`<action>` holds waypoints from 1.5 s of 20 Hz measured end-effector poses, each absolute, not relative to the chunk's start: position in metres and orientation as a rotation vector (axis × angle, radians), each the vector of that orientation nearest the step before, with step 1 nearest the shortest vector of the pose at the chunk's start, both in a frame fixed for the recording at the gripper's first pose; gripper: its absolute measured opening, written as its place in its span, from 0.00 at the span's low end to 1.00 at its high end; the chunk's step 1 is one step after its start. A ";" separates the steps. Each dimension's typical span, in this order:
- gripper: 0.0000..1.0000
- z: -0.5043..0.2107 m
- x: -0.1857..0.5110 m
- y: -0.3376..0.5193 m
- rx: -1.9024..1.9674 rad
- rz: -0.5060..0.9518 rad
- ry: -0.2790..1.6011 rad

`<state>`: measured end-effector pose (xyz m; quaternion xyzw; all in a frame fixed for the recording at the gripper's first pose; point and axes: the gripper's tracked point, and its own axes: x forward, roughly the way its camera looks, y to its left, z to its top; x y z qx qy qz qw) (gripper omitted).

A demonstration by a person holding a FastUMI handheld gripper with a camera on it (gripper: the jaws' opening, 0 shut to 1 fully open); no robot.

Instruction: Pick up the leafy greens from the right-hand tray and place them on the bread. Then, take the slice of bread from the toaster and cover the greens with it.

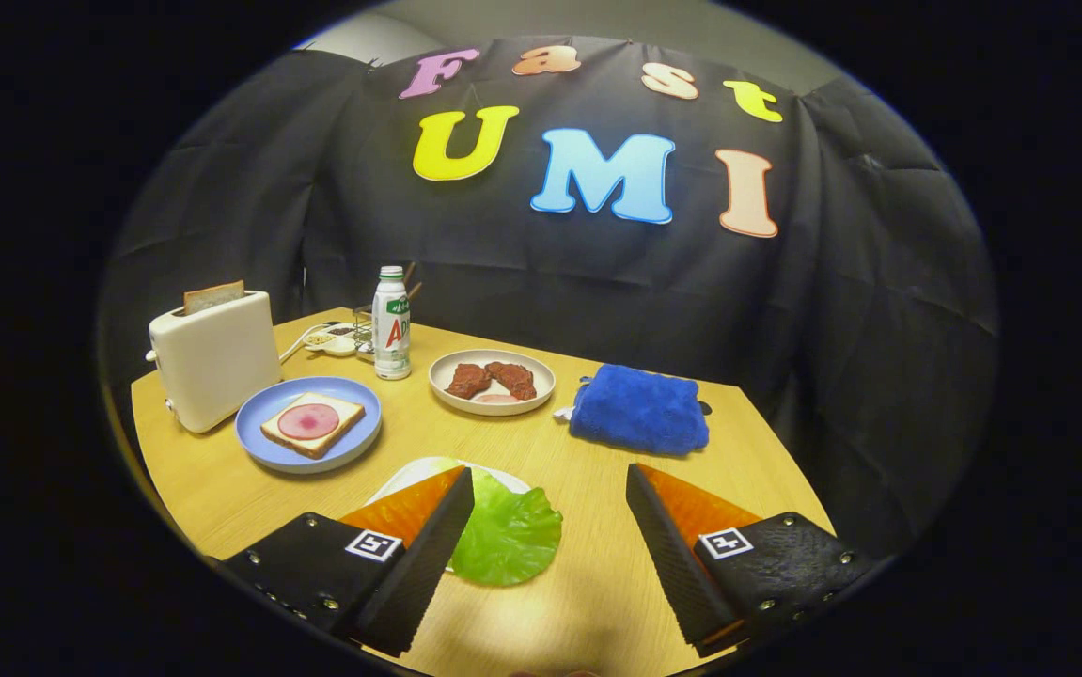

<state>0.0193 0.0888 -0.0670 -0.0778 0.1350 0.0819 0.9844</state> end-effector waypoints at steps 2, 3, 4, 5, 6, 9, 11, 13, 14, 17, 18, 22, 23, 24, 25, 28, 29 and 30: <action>0.99 -0.079 0.022 0.100 -0.154 0.189 0.318; 1.00 -0.087 0.023 0.107 -0.153 0.207 0.353; 0.99 -0.096 0.025 0.112 -0.160 0.223 0.393; 0.99 -0.101 0.026 0.114 -0.167 0.229 0.420; 1.00 -0.105 0.030 0.117 -0.182 0.230 0.446; 1.00 -0.115 0.039 0.128 -0.243 0.234 0.497; 0.99 -0.122 0.045 0.138 -0.278 0.248 0.520; 0.99 -0.132 0.049 0.143 -0.293 0.255 0.563; 0.99 -0.136 0.052 0.146 -0.292 0.266 0.589; 0.99 -0.152 0.065 0.145 -0.298 0.278 0.671; 0.99 -0.154 0.065 0.147 -0.266 0.295 0.696; 0.65 -0.159 0.078 0.140 -0.080 0.290 0.799; 0.25 -0.158 0.077 0.142 -0.065 0.297 0.815; 0.23 -0.160 0.075 0.142 -0.088 0.318 0.833; 0.23 -0.157 0.081 0.141 -0.094 0.307 0.810; 0.01 -0.154 0.078 0.141 -0.093 0.313 0.812; 0.01 -0.148 0.078 0.142 -0.067 0.316 0.805; 0.01 -0.139 0.077 0.141 -0.047 0.315 0.787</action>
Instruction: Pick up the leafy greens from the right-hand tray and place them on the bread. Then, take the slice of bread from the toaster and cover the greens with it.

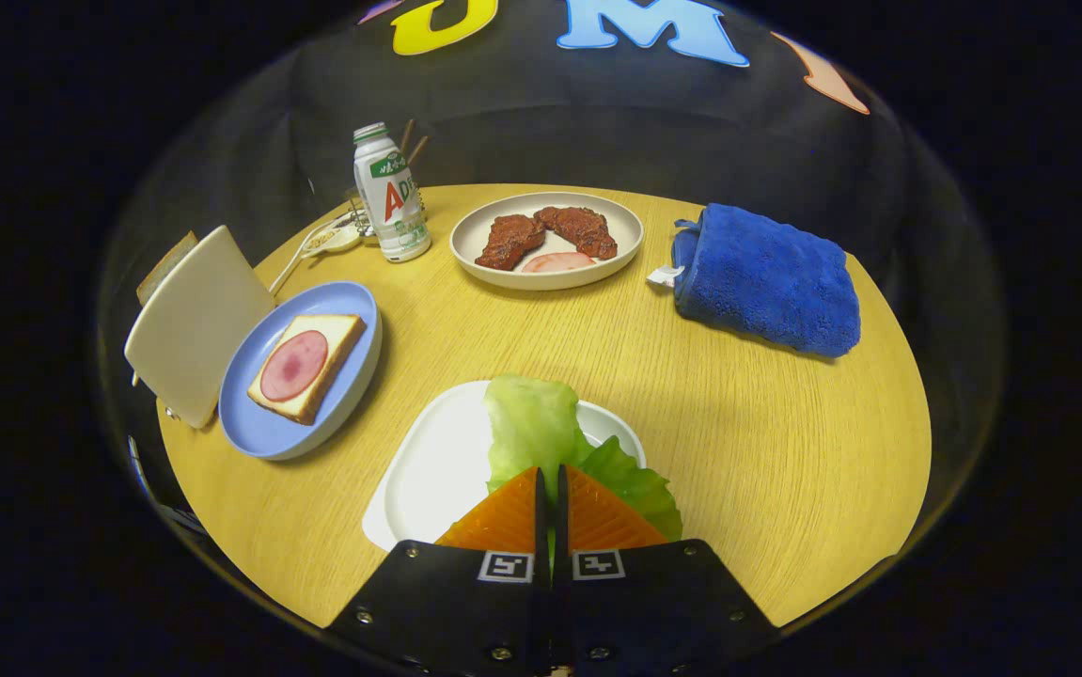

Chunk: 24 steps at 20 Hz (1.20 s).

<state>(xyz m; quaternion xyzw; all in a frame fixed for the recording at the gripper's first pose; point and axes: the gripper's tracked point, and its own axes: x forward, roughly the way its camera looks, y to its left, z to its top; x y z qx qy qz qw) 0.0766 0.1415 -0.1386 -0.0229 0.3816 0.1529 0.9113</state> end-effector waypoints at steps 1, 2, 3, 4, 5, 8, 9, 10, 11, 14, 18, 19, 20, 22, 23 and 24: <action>0.01 -0.128 0.077 0.140 -0.041 0.312 0.762; 0.01 -0.120 0.078 0.140 -0.042 0.312 0.744; 0.01 -0.114 0.077 0.141 -0.043 0.312 0.729; 0.01 -0.108 0.075 0.145 -0.045 0.319 0.716; 0.01 -0.102 0.074 0.149 -0.048 0.327 0.704; 0.01 -0.086 0.070 0.169 -0.067 0.366 0.666; 0.01 -0.080 0.070 0.178 -0.076 0.381 0.656; 0.01 -0.077 0.069 0.185 -0.090 0.394 0.645; 0.01 -0.072 0.070 0.192 -0.107 0.408 0.630; 0.01 -0.061 0.072 0.215 -0.148 0.447 0.580; 0.01 -0.051 0.077 0.247 -0.187 0.489 0.535; 0.01 -0.050 0.079 0.256 -0.189 0.504 0.529; 0.01 -0.050 0.080 0.265 -0.188 0.518 0.525; 0.01 -0.052 0.085 0.284 -0.183 0.546 0.521; 0.01 -0.054 0.088 0.290 -0.193 0.554 0.521; 0.01 -0.057 0.093 0.297 -0.205 0.556 0.519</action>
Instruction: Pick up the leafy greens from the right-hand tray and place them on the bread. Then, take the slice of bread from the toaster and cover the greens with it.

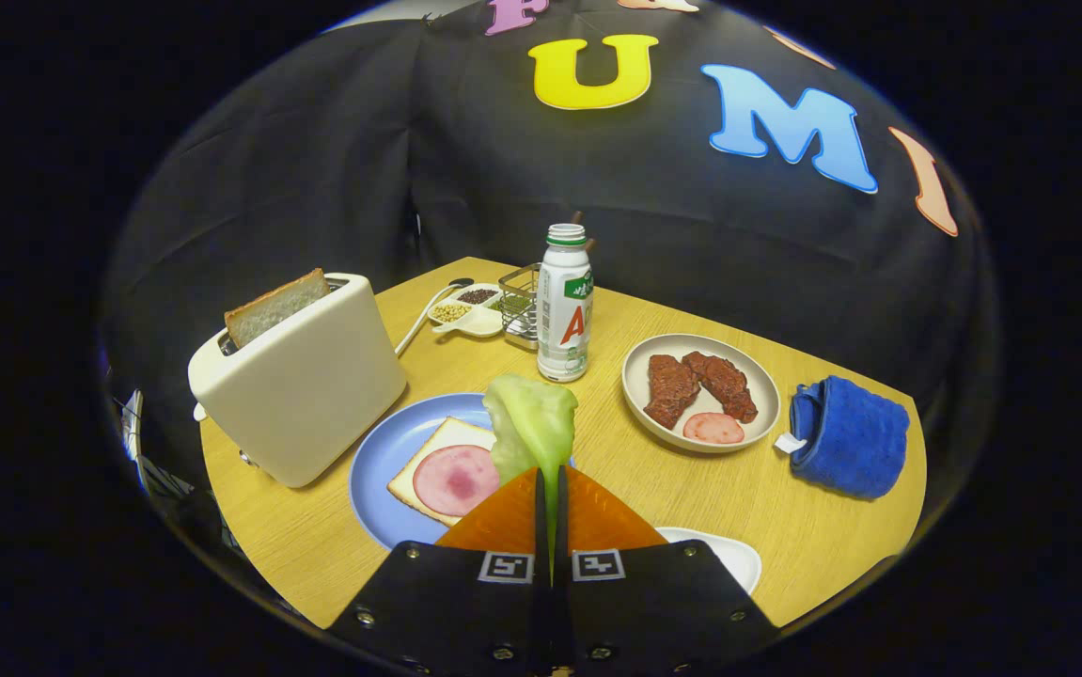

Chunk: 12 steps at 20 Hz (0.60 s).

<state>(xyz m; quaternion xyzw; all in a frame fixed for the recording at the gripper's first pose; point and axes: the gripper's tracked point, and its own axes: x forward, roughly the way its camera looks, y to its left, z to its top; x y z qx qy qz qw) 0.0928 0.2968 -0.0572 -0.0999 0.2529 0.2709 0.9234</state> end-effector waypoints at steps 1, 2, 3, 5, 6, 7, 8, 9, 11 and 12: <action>0.01 -0.061 0.096 0.302 -0.213 0.559 0.523; 0.01 -0.064 0.097 0.309 -0.212 0.568 0.529; 0.01 -0.066 0.099 0.314 -0.207 0.574 0.532; 0.01 -0.069 0.101 0.323 -0.195 0.587 0.542; 0.01 -0.072 0.101 0.329 -0.189 0.596 0.549; 0.01 -0.074 0.101 0.334 -0.184 0.607 0.560; 0.01 -0.078 0.100 0.341 -0.181 0.620 0.571; 0.01 -0.081 0.099 0.345 -0.179 0.630 0.585; 0.01 -0.088 0.095 0.355 -0.161 0.653 0.613; 0.01 -0.091 0.095 0.359 -0.156 0.656 0.621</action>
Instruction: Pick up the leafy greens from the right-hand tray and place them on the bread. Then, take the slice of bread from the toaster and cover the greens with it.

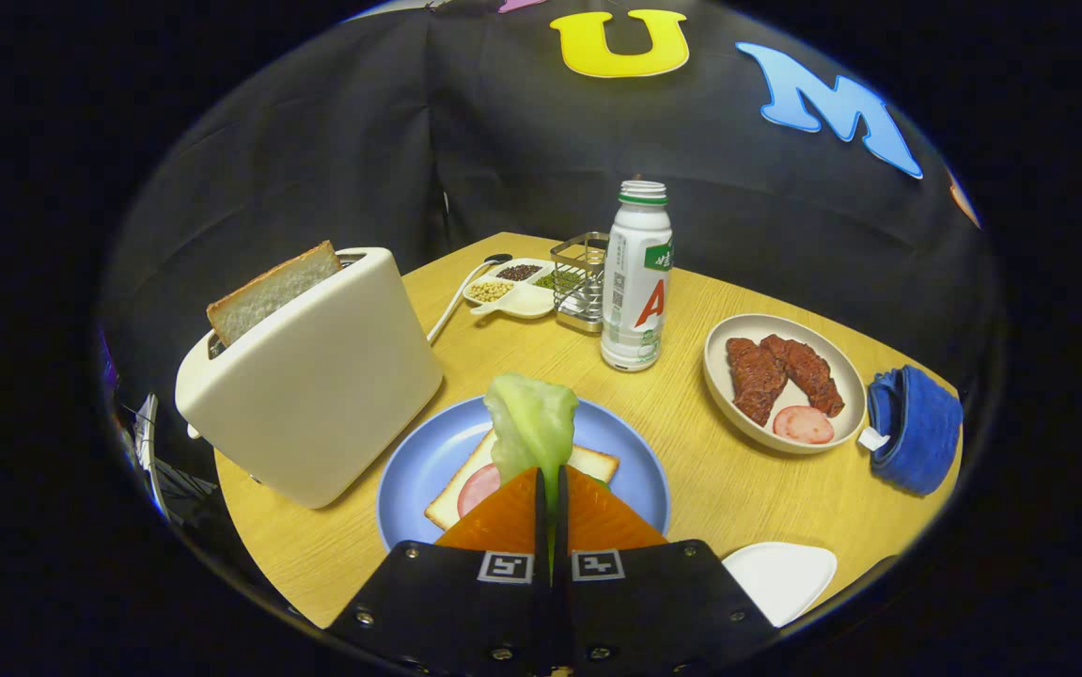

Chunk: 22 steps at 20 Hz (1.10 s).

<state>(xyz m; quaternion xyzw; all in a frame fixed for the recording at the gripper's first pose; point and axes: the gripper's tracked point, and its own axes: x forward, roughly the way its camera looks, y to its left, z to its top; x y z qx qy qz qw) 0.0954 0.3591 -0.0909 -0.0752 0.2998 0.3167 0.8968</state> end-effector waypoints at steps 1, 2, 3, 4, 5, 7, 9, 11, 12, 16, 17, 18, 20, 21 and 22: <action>0.01 -0.092 0.096 0.361 -0.154 0.657 0.624; 0.01 -0.093 0.096 0.363 -0.150 0.660 0.626; 0.01 -0.092 0.096 0.365 -0.141 0.664 0.628; 0.01 -0.092 0.097 0.368 -0.134 0.671 0.629; 0.01 -0.092 0.099 0.369 -0.133 0.673 0.627; 0.02 -0.091 0.099 0.373 -0.126 0.687 0.636; 0.11 -0.091 0.098 0.376 -0.128 0.700 0.638; 0.13 -0.089 0.100 0.374 -0.153 0.689 0.629; 0.13 -0.089 0.099 0.374 -0.154 0.688 0.628; 0.13 -0.084 0.099 0.374 -0.153 0.687 0.613; 0.13 -0.082 0.099 0.373 -0.155 0.680 0.604; 0.13 -0.080 0.098 0.372 -0.155 0.674 0.594; 0.13 -0.076 0.096 0.372 -0.153 0.667 0.570; 0.13 -0.073 0.094 0.371 -0.152 0.662 0.560; 0.14 -0.072 0.093 0.371 -0.151 0.659 0.550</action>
